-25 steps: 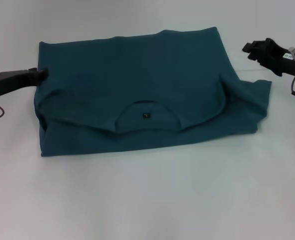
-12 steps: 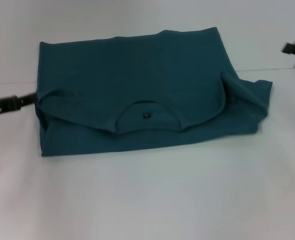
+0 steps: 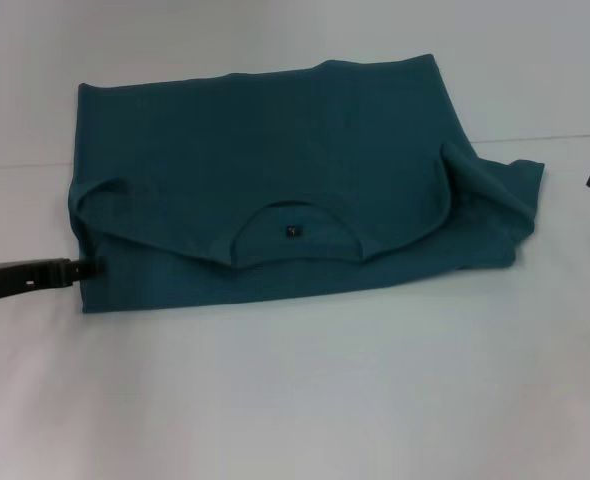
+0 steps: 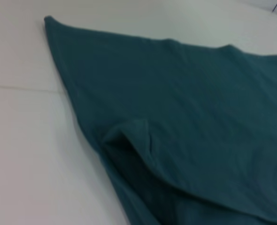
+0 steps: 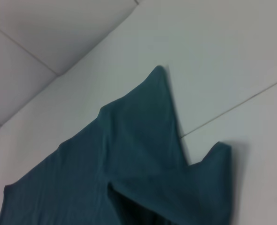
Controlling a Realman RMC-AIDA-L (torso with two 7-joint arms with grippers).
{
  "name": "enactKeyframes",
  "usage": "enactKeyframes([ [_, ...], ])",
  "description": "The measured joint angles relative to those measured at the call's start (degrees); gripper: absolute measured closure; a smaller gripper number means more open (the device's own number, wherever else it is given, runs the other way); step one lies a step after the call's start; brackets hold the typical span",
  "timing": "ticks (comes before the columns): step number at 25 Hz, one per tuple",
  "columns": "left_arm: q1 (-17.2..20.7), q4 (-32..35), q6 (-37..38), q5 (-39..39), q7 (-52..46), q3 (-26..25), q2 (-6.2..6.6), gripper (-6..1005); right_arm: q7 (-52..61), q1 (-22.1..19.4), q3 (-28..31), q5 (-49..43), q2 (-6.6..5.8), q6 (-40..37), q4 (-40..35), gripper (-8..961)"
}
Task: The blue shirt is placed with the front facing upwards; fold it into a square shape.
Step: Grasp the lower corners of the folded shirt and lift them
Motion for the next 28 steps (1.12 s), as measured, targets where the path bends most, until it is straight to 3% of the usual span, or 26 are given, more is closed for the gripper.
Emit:
enactKeyframes([
  [12, -1.47, 3.69, -5.41, 6.03, -3.47, 0.21, -0.24, 324, -0.15, 1.00, -0.76, -0.29, 0.35, 0.46, 0.00, 132],
  [23, -3.24, 5.58, -5.01, 6.81, -3.23, 0.41, -0.43, 325, 0.01, 1.49, -0.97, -0.29, 0.34, 0.98, 0.29, 134],
  [28, -4.31, 7.03, -4.98, 6.84, -2.92, 2.25, -0.21, 484, 0.04, 1.66, -1.84, -0.29, 0.34, 1.44, 0.36, 136],
])
